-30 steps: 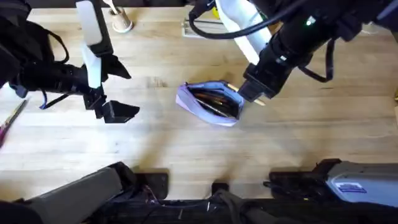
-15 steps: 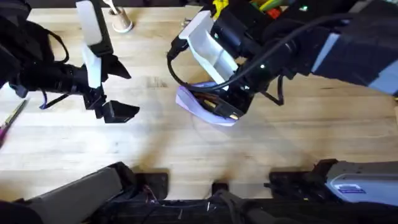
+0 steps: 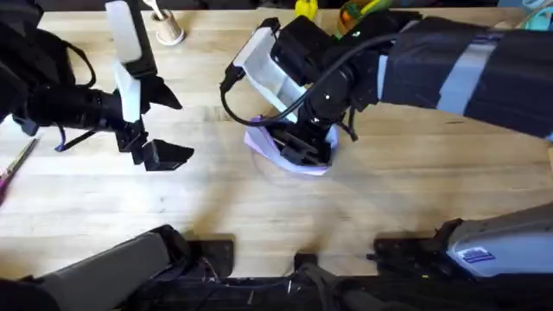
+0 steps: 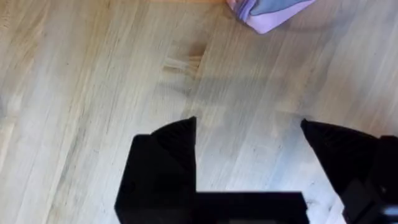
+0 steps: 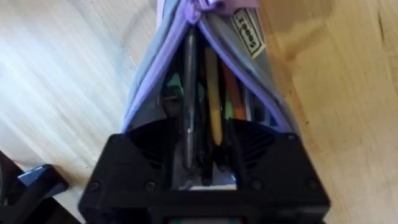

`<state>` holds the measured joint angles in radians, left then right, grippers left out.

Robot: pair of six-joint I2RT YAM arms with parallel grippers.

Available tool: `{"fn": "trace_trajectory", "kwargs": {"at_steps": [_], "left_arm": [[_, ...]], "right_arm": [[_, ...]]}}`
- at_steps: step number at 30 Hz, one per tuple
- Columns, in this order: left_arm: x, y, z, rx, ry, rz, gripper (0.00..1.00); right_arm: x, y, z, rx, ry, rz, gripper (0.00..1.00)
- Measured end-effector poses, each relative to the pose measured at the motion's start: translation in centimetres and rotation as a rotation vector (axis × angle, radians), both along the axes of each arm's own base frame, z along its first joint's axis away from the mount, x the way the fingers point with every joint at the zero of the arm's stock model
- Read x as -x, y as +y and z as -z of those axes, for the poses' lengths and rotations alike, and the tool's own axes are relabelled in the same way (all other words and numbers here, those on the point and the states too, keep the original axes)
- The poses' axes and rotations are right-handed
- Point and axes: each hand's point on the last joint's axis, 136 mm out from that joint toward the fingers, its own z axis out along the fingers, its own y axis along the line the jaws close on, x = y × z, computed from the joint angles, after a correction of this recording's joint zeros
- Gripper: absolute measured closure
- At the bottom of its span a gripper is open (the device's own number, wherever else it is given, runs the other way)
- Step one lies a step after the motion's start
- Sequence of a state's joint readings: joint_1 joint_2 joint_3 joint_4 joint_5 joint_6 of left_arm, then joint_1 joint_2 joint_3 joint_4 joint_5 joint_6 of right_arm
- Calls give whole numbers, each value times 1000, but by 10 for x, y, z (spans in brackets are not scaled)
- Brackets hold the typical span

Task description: Unzip the bag, pick up the pens from the table one at a time and place them inside, then zip the bag closed.

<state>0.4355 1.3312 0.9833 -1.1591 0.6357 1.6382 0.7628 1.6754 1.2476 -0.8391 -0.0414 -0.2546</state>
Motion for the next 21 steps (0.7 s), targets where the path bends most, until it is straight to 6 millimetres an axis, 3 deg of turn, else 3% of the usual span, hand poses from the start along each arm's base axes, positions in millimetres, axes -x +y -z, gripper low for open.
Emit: {"fn": "trace_trajectory", "kwargs": {"at_steps": [4, 6, 7, 13, 21], "left_arm": [[0, 0, 0, 1, -1, 0, 8], [-1, 0, 0, 1, -4, 0, 7], [-1, 0, 0, 1, -6, 0, 8], [-1, 0, 0, 1, -8, 0, 7], [1, -2, -1, 14, 3, 1, 7]], "right_arm": [[0, 0, 0, 1, 0, 2, 364], [0, 0, 0, 2, 0, 1, 79], [2, -3, 0, 11, 11, 16, 6], [11, -11, -22, 48, 56, 48, 4], [-13, 14, -71, -78, -36, 95, 4]]}}
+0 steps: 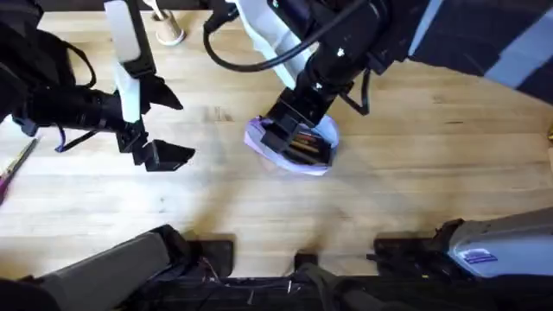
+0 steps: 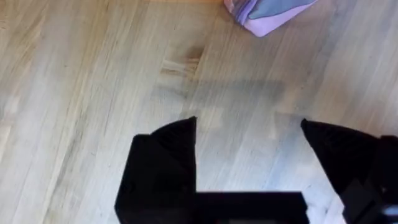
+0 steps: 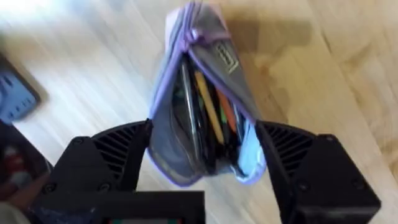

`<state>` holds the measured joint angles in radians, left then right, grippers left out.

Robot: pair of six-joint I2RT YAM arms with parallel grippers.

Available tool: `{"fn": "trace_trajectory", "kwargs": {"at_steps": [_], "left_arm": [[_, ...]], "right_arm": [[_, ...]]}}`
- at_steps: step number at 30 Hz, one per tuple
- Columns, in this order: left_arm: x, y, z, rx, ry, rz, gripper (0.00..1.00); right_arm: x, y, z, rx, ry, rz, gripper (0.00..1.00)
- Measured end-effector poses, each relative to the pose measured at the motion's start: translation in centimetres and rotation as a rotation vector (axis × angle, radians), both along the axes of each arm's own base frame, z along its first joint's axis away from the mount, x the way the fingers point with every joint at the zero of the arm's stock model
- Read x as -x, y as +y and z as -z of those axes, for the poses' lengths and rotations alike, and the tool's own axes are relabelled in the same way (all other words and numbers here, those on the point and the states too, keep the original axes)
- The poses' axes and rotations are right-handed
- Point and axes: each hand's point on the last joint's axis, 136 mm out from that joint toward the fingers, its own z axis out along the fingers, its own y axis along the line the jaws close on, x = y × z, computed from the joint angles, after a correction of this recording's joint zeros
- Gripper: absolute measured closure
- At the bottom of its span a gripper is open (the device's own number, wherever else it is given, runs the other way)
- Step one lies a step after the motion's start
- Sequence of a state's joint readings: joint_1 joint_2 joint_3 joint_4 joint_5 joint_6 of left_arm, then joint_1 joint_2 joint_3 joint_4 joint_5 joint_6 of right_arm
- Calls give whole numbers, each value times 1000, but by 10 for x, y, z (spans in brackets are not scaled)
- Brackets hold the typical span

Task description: Unzip the bag, pick up the pens from the table one at a time and place them inside, then zip the bag closed.

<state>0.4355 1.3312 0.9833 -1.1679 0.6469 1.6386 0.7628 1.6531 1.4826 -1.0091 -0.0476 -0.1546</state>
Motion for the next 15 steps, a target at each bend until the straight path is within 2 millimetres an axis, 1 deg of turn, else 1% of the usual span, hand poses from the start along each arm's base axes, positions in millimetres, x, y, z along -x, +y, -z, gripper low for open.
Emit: {"fn": "trace_trajectory", "kwargs": {"at_steps": [3, 7, 9, 10, 12, 15], "left_arm": [[-1, -3, -2, 22, -7, 1, 8], [-6, -6, -6, 48, -37, 4, 7], [-8, -7, -4, 68, -31, 4, 7], [-13, -12, 6, 145, 10, 10, 7], [-15, -16, 11, 190, 21, 23, 7], [-19, -21, 17, 251, 19, 55, 7]], "right_arm": [[-11, 15, -8, -82, -28, 49, 4], [-27, 35, -20, -204, -47, 174, 4], [-33, 42, -25, -251, -49, 223, 4], [-43, 52, -23, -299, -33, 301, 4], [-46, 54, -14, -294, -10, 337, 4], [-48, 54, 6, -264, 37, 385, 4]]}}
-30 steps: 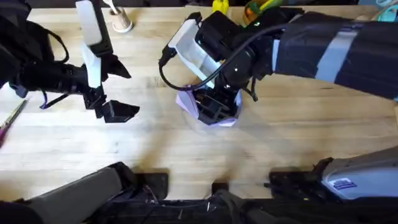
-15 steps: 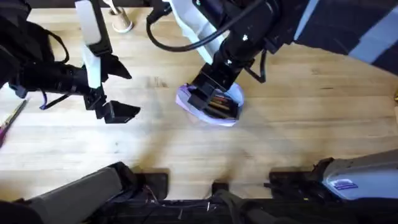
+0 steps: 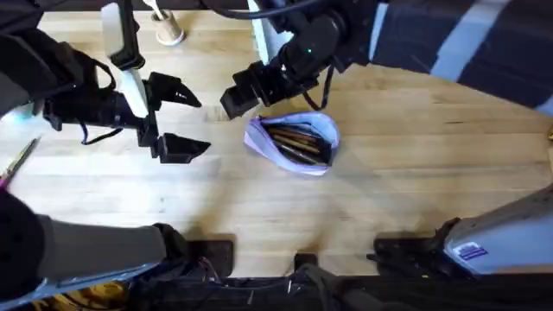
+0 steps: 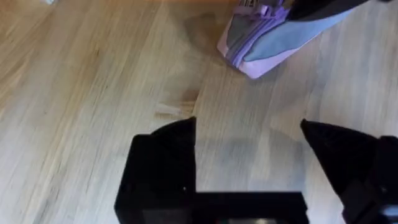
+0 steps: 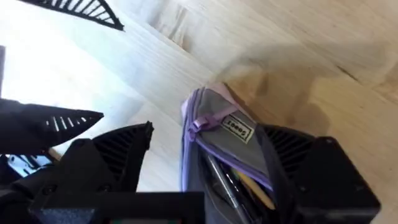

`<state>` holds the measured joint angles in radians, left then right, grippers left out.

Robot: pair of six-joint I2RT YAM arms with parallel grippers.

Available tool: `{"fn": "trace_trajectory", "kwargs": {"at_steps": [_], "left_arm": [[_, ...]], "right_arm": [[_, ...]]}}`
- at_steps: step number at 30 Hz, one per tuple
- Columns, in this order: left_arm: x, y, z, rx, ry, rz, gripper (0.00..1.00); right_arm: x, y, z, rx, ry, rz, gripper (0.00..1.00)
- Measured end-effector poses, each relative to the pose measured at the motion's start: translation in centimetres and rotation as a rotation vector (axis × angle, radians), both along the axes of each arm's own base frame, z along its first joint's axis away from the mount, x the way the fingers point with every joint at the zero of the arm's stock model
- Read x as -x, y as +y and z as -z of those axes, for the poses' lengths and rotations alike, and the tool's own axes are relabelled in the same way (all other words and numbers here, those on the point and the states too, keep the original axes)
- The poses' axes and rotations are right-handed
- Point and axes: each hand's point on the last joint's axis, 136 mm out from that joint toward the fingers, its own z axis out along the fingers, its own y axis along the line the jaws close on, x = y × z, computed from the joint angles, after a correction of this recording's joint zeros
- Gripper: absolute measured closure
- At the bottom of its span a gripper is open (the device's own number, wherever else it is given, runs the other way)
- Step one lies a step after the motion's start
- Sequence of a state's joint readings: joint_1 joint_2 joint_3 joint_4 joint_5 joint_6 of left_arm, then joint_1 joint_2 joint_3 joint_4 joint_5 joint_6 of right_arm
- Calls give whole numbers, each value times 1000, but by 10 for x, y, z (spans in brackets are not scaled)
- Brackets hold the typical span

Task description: Unzip the bag, pick up the pens from the table one at a time and place them inside, then zip the bag closed.

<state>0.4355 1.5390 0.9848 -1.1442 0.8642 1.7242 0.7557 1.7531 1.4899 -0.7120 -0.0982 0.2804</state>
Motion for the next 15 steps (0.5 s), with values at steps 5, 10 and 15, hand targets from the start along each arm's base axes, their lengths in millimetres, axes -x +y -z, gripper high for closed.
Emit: {"fn": "trace_trajectory", "kwargs": {"at_steps": [5, 10, 15], "left_arm": [[-4, -5, 9, 71, -5, 32, 7], [-6, -8, 17, 124, 18, 37, 8], [-8, -10, 17, 155, 17, 34, 7]], "right_arm": [[-7, -6, 32, 32, 97, 105, 4], [-10, -10, 51, 38, 171, 195, 4], [9, 9, 56, -49, 316, 159, 4]]}}
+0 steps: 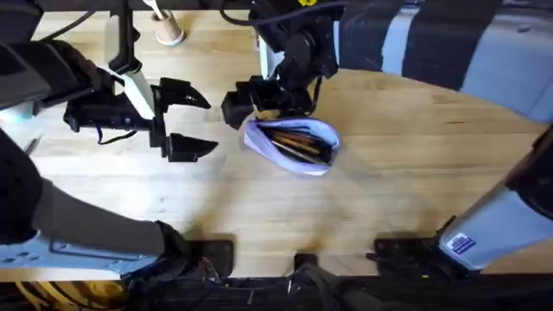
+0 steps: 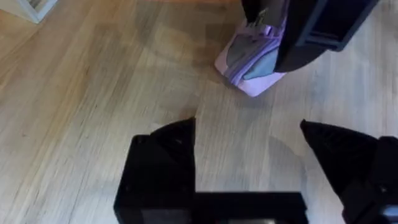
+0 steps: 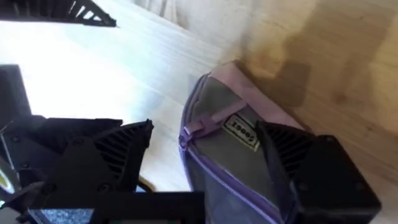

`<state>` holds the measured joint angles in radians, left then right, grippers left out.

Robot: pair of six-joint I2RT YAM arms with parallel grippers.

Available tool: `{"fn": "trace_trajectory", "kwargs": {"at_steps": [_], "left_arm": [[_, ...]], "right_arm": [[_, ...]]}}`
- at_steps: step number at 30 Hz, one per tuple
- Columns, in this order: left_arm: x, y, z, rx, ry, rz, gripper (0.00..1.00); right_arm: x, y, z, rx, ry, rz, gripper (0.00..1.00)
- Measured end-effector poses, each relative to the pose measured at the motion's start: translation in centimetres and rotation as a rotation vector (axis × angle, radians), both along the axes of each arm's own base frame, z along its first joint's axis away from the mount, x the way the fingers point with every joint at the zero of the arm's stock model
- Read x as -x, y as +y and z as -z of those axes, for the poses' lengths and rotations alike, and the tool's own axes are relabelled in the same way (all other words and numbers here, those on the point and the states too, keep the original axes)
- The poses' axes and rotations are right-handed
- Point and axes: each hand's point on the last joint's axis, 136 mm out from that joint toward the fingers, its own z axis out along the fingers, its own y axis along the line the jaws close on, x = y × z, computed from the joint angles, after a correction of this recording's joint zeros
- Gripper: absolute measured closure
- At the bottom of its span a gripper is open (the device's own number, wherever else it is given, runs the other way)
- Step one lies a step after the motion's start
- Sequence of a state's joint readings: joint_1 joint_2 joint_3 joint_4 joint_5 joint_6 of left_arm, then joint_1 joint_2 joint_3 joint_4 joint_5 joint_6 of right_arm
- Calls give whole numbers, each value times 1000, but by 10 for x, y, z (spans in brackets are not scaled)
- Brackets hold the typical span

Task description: Unzip the bag, pick up the pens from the table one at a time and place them inside, then zip the bag closed.

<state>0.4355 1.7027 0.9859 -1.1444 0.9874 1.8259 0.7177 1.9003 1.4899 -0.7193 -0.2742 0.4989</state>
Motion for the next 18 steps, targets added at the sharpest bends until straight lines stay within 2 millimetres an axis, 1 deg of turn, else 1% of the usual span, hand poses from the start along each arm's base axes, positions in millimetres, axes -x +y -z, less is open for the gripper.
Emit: {"fn": "trace_trajectory", "kwargs": {"at_steps": [3, 7, 18], "left_arm": [[-1, 0, -1, 5, -3, -2, 7], [-1, -1, -1, 7, -4, -3, 7], [-1, -1, -2, 10, -5, -3, 7]], "right_arm": [[7, 5, -3, -39, 39, -15, 4], [10, 9, -5, -69, 65, -25, 4], [9, 23, -14, -149, 64, -42, 4]]}}
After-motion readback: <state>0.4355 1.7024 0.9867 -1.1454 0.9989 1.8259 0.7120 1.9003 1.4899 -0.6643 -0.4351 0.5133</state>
